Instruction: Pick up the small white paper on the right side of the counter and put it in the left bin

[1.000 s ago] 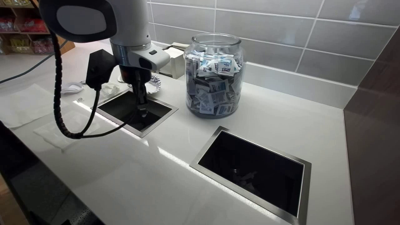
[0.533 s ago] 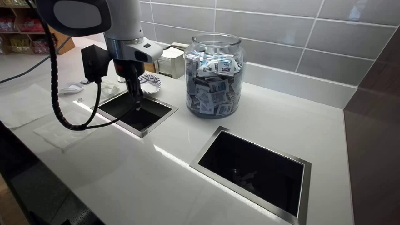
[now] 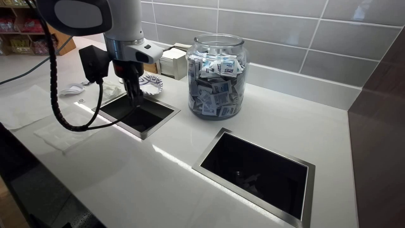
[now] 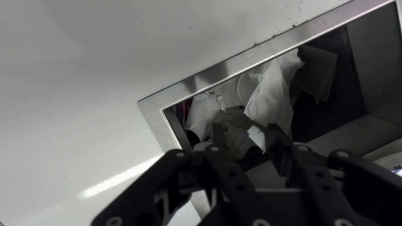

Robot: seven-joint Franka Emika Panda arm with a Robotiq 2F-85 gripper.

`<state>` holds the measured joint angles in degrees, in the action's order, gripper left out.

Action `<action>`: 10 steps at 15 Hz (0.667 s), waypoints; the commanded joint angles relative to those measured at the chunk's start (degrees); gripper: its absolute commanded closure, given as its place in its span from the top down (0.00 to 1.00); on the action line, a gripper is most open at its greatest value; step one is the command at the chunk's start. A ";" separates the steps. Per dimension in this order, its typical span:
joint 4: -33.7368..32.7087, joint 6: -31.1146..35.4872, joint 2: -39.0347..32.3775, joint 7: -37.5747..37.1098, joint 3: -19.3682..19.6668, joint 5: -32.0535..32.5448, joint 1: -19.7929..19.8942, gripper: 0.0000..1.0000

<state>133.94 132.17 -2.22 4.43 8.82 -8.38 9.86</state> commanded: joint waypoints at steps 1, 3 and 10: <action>0.92 -1.51 1.33 1.40 0.00 -0.84 -0.14 0.71; 0.94 -1.49 1.35 1.53 -0.02 -0.71 -0.16 0.87; 1.02 -1.60 1.36 1.69 -0.02 -0.48 -0.27 1.00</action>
<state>133.94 132.11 -2.21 5.22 8.79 -8.38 9.69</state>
